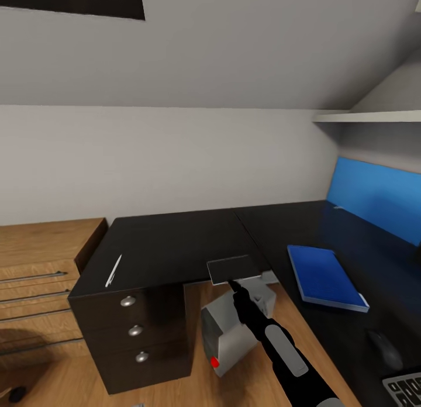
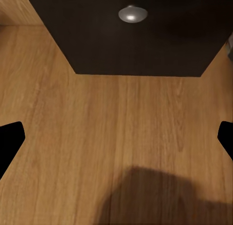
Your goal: In the bedroom, organize the workspace by keeping the computer under the desk, ensuring the monitor is on the desk, placing the keyboard on the desk next to the monitor, placing the mouse on the desk next to the keyboard, moving the folder from the swivel chair onto the desk next to the mouse, stacking the notebook on top of the folder with the pen on top of the notebook, and positioning the swivel chair next to the desk.
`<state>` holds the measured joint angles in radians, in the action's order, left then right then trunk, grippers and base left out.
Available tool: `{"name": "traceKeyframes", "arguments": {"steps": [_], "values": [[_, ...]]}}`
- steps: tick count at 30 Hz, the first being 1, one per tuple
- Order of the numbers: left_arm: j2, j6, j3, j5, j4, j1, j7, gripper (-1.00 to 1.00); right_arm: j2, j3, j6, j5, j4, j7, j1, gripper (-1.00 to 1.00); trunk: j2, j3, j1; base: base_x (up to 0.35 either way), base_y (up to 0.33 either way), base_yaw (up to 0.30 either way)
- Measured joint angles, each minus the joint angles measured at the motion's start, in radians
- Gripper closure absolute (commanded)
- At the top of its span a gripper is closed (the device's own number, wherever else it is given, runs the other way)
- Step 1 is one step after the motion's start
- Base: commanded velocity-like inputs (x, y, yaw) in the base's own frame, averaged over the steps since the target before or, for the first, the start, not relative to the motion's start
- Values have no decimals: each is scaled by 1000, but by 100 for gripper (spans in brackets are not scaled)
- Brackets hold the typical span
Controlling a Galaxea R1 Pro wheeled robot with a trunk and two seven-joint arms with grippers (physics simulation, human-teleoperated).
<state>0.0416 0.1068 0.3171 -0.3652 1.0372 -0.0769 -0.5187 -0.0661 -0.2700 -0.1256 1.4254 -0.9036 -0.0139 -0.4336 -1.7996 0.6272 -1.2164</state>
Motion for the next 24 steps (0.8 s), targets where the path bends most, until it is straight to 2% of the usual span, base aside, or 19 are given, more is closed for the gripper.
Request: {"name": "traceKeyframes", "arguments": {"steps": [4, 17, 24], "values": [[0, 0, 0, 0, -1, 0, 1, -100, 0, 0, 0, 0, 0, 0, 0, -100, 0, 0, 0, 193, 0, 0], [-1, 2, -1, 0, 3, 0, -5, -100, 0, 2, -1, 0, 0, 0, 0, -100, 0, 0, 0, 58, 0, 0], [-1, 2, -1, 0, 5, 0, -7, -100, 0, 2, -1, 1, 0, 0, 0, -100, -49, 22, -27, 4, 0, 0]]}}
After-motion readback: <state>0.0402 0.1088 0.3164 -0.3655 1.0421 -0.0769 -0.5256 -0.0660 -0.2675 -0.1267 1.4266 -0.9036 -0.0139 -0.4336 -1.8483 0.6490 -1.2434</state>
